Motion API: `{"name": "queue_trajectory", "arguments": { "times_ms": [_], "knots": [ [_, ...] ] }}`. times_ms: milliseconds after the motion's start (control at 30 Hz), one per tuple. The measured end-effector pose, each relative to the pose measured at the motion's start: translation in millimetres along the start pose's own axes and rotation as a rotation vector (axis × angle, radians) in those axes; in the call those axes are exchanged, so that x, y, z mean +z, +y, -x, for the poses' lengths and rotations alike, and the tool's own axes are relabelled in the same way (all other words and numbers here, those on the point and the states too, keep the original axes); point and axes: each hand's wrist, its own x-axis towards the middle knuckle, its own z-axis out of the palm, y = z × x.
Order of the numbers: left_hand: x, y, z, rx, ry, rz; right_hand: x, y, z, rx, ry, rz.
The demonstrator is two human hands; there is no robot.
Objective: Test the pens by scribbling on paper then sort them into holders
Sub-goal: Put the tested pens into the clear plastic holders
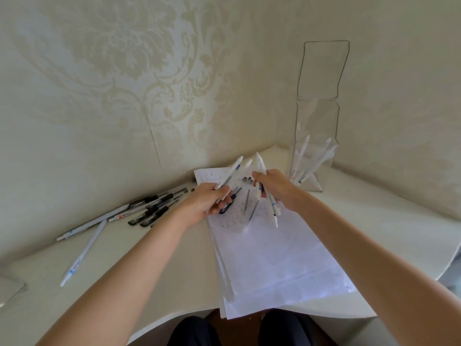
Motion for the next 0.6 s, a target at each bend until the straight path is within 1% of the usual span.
{"name": "queue_trajectory", "arguments": {
  "times_ms": [67,167,333,433,500,600],
  "knots": [
    [11.0,-0.2,-2.0,0.033,-0.027,-0.186,-8.7,5.9,1.5,0.031,0.027,0.026],
    [22.7,0.1,-6.6,0.125,0.001,-0.622,-18.6,13.0,2.7,0.068,0.022,0.024],
    [32.0,2.6,-8.8,0.186,0.104,-0.993,-23.9,23.0,-0.3,0.059,0.036,0.044],
    [37.2,6.8,-6.2,0.256,0.205,-1.258,-26.3,27.5,1.9,0.037,0.032,0.048],
    [41.6,5.7,-8.9,0.346,0.22,-1.31,-29.0,30.8,4.3,0.034,0.03,0.056],
    [53.2,5.2,-7.8,0.42,0.164,-1.23,-33.9,38.0,7.6,0.029,0.033,0.048]
  ]
}}
